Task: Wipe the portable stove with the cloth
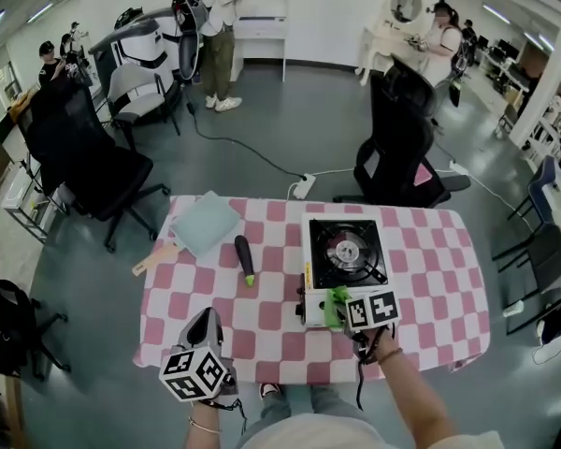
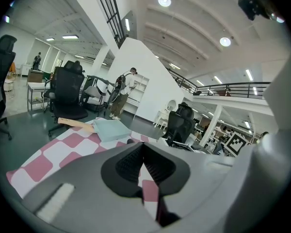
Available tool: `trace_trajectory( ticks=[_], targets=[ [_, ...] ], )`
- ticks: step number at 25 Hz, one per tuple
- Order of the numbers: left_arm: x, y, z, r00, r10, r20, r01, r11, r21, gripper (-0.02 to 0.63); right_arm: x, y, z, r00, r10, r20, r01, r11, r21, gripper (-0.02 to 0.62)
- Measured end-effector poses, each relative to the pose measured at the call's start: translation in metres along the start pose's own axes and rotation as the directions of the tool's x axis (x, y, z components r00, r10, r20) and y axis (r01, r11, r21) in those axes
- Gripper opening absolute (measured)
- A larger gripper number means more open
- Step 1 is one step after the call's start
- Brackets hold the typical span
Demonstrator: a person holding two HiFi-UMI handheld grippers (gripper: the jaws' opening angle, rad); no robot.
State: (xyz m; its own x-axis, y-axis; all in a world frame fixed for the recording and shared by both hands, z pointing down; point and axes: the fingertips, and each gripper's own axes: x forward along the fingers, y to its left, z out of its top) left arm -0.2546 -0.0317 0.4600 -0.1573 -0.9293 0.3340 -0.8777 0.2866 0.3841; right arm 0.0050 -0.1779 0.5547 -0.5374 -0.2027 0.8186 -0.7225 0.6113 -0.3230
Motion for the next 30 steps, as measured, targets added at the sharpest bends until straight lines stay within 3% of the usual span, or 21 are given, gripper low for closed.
trace_trajectory(
  ticks=[30],
  targets=[
    [0.043,-0.075,-0.012,0.995,-0.095,-0.043,0.098,0.994,0.057,0.000,-0.035,-0.077,-0.015,0.998,-0.059,0.029,0.056,0.994,0.093,0.083]
  ],
)
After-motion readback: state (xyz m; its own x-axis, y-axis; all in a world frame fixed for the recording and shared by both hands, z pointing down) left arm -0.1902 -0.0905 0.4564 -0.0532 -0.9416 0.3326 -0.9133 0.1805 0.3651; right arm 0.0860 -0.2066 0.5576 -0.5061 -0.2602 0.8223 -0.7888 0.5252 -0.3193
